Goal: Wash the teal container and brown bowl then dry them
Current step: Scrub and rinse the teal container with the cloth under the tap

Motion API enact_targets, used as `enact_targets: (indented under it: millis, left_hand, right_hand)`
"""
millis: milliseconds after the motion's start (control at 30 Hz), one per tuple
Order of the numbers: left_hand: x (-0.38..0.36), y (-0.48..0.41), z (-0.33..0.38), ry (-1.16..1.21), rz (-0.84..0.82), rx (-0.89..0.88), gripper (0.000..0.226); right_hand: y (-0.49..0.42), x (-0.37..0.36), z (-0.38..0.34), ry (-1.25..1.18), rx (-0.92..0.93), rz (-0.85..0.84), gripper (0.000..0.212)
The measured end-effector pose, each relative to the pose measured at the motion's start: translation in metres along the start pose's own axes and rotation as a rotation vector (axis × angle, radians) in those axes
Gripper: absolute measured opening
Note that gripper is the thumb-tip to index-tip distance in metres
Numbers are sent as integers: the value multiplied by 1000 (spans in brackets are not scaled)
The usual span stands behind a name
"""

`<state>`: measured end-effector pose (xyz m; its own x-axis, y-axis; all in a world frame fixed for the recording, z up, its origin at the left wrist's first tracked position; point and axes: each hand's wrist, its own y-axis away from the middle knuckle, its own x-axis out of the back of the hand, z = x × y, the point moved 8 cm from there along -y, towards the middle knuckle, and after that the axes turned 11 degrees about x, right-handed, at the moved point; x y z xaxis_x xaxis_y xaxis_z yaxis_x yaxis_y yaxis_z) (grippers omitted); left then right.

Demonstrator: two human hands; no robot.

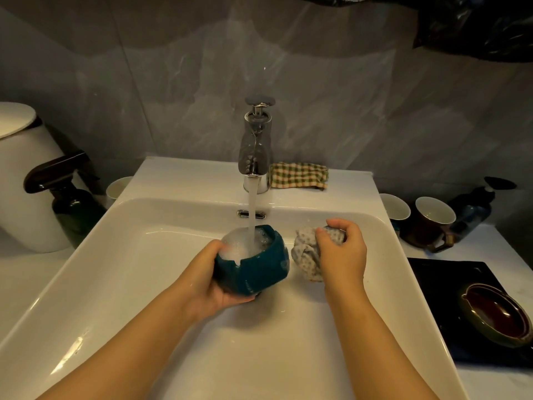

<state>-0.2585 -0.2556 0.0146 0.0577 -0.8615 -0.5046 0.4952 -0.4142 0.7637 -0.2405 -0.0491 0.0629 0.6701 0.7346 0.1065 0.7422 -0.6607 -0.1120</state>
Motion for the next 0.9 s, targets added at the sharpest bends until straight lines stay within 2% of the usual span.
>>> enact_targets:
  millis: [67, 133, 233, 333, 400, 467, 567, 633, 700, 800, 900]
  left_hand:
    - [-10, 1, -3, 63, -125, 20, 48]
    - [-16, 1, -1, 0, -137, -50, 55]
    - [-12, 5, 14, -173, 39, -285, 52]
    - [-3, 8, 26, -310, 211, -419, 35]
    - [2, 6, 27, -363, 273, -385, 30]
    - [5, 1, 19, -324, 229, -242, 33]
    - [0, -2, 0, -132, 41, 7, 34]
    - [-11, 0, -8, -49, -96, 60, 34]
    - [-16, -1, -6, -100, -107, -9, 40]
    - [-13, -5, 7, -157, 6, -208, 51]
    - [-17, -3, 11, -185, 35, -256, 32]
  right_hand:
    - [0, -1, 0, -10, -6, -7, 15]
    - [0, -1, 1, -25, -8, -8, 15]
    - [0, -2, 1, -28, 5, -3, 16]
    - [0, -3, 1, -17, 13, -7, 18]
    - [0, -3, 1, -18, 8, -9, 18]
    - [0, -3, 1, -11, 7, -9, 16]
    - [0, -3, 0, -20, 14, -7, 15]
    - [0, -3, -1, -37, 15, -12, 15]
    - [0, -3, -1, -42, 16, -4, 15]
    - [0, 0, -2, -37, 29, 24, 16]
    - [-1, 1, -2, -55, 19, 24, 16]
